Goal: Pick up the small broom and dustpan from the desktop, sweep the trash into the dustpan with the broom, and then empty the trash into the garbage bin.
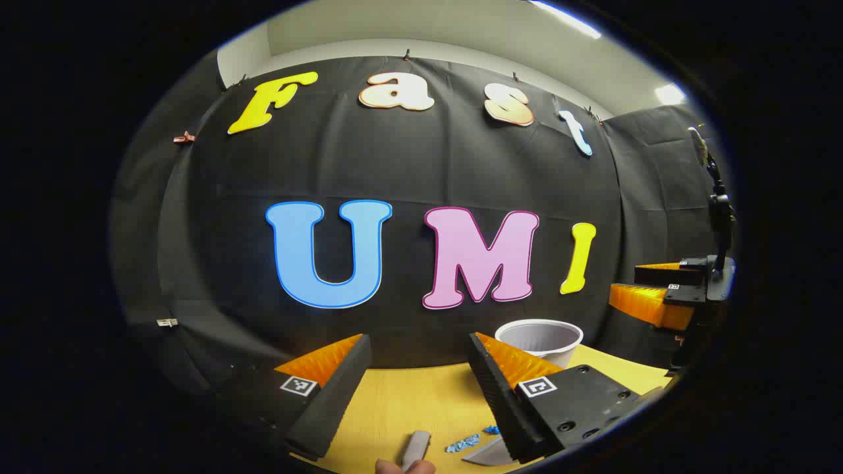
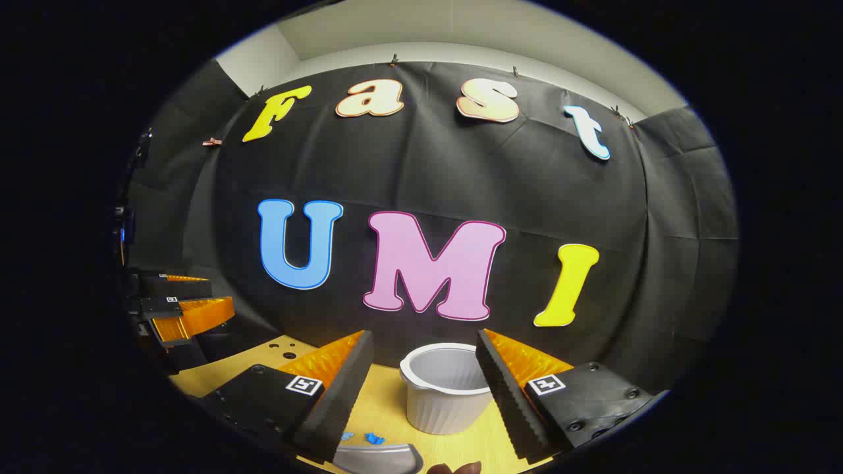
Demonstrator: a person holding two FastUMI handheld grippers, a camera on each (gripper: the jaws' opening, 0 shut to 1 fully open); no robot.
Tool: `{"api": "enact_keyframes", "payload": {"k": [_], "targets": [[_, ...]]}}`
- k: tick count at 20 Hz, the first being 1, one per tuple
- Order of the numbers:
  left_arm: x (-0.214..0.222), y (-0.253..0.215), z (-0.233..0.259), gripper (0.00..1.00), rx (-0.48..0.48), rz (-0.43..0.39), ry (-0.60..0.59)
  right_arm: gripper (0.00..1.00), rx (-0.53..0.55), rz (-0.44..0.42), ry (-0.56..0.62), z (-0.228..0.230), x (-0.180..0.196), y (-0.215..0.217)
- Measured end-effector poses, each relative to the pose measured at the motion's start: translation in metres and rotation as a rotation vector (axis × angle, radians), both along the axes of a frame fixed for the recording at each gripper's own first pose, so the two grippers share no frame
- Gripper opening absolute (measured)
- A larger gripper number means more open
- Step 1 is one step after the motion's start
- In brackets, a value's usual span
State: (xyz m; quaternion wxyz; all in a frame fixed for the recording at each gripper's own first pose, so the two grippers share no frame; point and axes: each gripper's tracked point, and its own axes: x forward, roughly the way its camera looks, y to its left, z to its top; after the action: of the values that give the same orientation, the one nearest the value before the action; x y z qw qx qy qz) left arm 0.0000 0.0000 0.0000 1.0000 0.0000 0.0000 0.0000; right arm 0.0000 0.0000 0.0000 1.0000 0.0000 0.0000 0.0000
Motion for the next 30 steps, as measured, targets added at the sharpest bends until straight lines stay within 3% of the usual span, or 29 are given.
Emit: {"api": "enact_keyframes", "payload": {"k": [1, 4, 5, 15, 16, 21, 22, 23, 30], "targets": [[0.000, -0.001, -0.002, 0.95, -0.001, 0.001, 0.001, 0.93, -0.002, 0.003, -0.001, 0.001, -0.001, 0.001], [0.000, 0.000, 0.000, 0.95, -0.002, 0.006, 0.000, 0.97, -0.006, 0.007, 0.001, -0.001, -0.001, 0.002], [0.000, 0.000, -0.001, 0.95, -0.002, 0.006, 0.000, 0.93, -0.006, 0.007, -0.001, 0.000, -0.001, 0.001], [-0.002, 0.001, -0.004, 0.95, -0.008, 0.030, 0.006, 0.93, -0.009, 0.021, 0.010, -0.004, 0.001, 0.001], [-0.002, 0.000, -0.004, 0.95, -0.008, 0.030, 0.007, 0.97, -0.008, 0.023, 0.010, -0.005, 0.001, 0.001], [-0.001, -0.002, -0.007, 0.95, -0.008, 0.030, 0.011, 0.97, -0.008, 0.031, 0.018, -0.008, 0.002, 0.002], [0.000, -0.002, -0.007, 0.95, -0.008, 0.031, 0.013, 0.93, -0.007, 0.035, 0.023, -0.009, 0.002, 0.002], [0.000, -0.003, -0.009, 0.95, -0.007, 0.031, 0.016, 0.97, -0.006, 0.047, 0.035, -0.013, 0.001, 0.004], [-0.004, 0.004, -0.021, 0.95, 0.010, 0.035, 0.041, 0.97, -0.006, 0.233, 0.309, -0.101, -0.047, 0.021]]}}
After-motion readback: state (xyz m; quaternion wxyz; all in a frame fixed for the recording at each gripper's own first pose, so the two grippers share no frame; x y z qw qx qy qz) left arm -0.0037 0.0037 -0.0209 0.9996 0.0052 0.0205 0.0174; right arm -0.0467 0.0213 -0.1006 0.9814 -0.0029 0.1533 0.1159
